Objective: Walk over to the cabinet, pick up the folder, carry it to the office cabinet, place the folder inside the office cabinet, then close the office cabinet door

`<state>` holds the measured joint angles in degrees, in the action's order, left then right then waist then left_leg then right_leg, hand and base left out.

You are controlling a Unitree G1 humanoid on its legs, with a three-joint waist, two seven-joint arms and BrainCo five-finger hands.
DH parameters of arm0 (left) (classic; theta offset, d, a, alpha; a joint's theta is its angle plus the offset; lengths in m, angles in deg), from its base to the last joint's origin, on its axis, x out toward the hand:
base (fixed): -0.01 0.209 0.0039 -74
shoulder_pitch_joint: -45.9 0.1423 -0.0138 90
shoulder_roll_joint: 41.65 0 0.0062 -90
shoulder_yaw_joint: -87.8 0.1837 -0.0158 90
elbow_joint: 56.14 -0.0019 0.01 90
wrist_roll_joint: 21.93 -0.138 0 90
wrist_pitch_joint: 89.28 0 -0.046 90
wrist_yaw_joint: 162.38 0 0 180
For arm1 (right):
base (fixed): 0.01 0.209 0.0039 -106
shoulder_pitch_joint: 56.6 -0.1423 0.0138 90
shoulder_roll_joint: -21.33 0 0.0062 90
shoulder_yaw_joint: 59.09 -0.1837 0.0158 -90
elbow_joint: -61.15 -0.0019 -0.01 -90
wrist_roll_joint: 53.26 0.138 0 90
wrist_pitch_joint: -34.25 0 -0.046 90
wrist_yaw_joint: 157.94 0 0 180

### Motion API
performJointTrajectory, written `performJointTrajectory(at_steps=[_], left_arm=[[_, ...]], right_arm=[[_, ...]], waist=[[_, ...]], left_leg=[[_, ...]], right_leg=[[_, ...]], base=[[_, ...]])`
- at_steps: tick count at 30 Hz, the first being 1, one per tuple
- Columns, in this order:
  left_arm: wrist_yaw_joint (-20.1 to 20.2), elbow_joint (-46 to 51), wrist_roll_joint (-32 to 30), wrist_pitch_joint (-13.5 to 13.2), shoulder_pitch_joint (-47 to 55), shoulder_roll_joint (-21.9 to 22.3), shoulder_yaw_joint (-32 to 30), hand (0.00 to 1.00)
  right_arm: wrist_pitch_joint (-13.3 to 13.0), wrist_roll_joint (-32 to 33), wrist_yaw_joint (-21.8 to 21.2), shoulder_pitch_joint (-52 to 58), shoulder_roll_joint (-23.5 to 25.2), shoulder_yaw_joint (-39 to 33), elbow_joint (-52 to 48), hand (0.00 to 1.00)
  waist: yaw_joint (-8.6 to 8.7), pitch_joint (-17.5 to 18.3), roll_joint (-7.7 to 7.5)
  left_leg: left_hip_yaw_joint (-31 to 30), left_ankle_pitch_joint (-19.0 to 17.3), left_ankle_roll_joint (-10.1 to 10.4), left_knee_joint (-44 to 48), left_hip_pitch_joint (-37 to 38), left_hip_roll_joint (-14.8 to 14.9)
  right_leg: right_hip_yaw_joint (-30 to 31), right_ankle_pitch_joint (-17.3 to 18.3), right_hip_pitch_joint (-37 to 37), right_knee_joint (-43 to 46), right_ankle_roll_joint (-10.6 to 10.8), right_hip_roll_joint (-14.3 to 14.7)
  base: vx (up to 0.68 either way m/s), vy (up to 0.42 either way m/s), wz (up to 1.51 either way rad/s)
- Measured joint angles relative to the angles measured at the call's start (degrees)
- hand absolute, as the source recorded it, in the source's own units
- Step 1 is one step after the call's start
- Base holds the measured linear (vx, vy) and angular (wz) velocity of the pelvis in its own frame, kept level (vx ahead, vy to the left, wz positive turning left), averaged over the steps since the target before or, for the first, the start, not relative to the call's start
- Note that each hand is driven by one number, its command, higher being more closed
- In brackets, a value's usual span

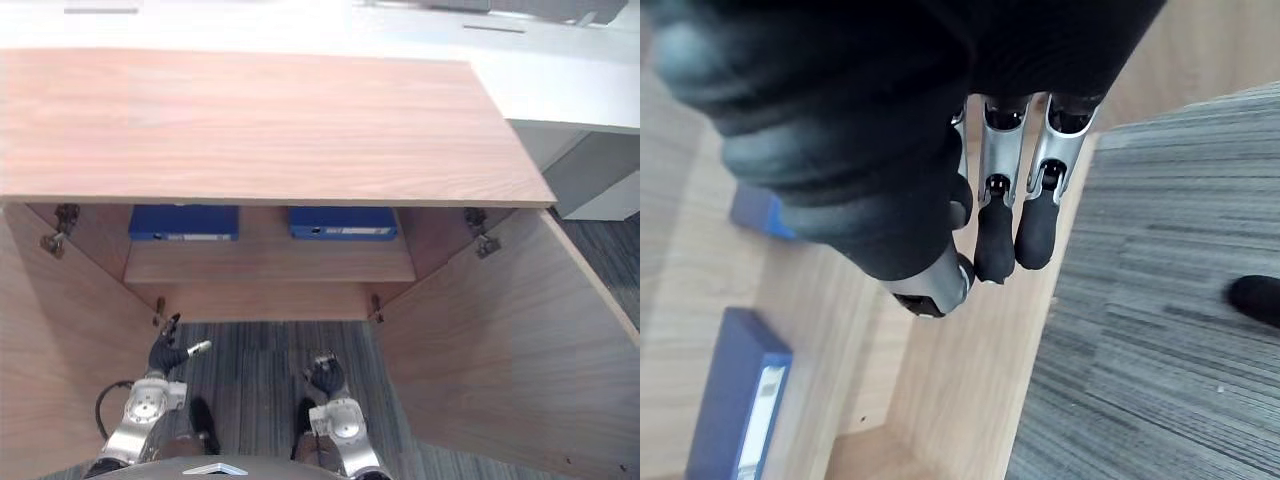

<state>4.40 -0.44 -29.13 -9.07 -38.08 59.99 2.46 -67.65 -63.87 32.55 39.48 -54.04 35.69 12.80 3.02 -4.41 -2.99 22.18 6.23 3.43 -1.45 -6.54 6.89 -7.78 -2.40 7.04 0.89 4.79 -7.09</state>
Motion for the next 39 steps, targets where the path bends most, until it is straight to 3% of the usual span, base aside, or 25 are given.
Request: performJointTrajectory(at_steps=[10,21,26,39], left_arm=[[0.29,-12.22,-0.91,0.72,0.59,0.26,0.02,0.00],[-0.27,-15.74,-0.88,1.50,2.49,0.91,-0.03,0.00],[-0.27,-15.74,-0.91,1.90,2.61,1.04,-0.03,0.00],[0.88,-13.44,-2.18,1.98,0.80,0.36,2.31,0.00]], right_arm=[[3.44,2.50,1.44,1.55,0.41,-7.32,6.99,0.00],[3.77,5.79,2.58,1.54,1.22,-10.74,8.73,0.00],[4.17,5.82,2.81,3.34,1.38,-13.17,4.10,0.00],[3.46,6.99,6.55,9.40,1.38,-25.48,-19.51,0.00]], waist=[[1.59,2.05,0.22],[1.85,3.92,0.30],[2.63,4.03,0.15],[9.44,4.26,-0.01]], left_leg=[[-0.21,0.28,0.22,-3.55,4.97,-1.63],[1.74,-2.10,0.73,-3.54,8.80,-2.45],[4.60,-3.54,1.36,-3.50,10.79,-2.40],[14.22,-7.76,3.06,-3.13,15.10,-2.41]], right_leg=[[2.67,-0.03,-3.19,-2.37,0.03,-0.13],[6.64,-0.07,-5.16,-2.22,-0.04,-0.32],[10.16,-0.44,-5.12,-2.25,-0.07,0.25],[21.27,-1.19,-2.50,-2.46,-0.02,2.68]], base=[[-0.02,0.021,-0.12],[0.05,0.016,-0.13],[0.04,0.002,-0.39],[0.03,-0.015,-0.49]])
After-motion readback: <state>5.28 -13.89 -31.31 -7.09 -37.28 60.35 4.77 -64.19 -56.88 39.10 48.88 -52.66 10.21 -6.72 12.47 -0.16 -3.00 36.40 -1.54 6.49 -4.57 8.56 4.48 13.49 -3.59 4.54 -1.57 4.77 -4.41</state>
